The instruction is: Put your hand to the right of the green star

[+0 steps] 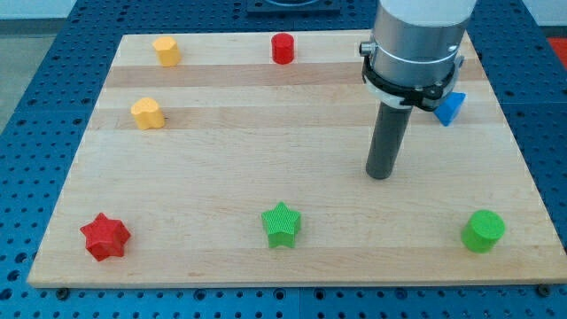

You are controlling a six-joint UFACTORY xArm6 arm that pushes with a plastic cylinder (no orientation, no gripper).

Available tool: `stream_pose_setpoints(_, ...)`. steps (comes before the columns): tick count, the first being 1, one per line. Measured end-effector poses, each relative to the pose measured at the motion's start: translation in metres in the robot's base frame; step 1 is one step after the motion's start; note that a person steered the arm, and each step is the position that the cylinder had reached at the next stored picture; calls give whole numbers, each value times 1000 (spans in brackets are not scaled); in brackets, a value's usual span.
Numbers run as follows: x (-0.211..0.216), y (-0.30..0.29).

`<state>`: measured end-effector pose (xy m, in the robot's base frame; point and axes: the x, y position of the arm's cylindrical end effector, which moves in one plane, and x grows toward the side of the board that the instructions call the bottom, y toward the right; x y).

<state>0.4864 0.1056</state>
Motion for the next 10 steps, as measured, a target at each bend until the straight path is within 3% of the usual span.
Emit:
stream_pose_setpoints(4,-10,-2)
stream_pose_setpoints(5,8,-2)
stream_pose_setpoints(7,89,-4)
stream_pose_setpoints(10,97,-20)
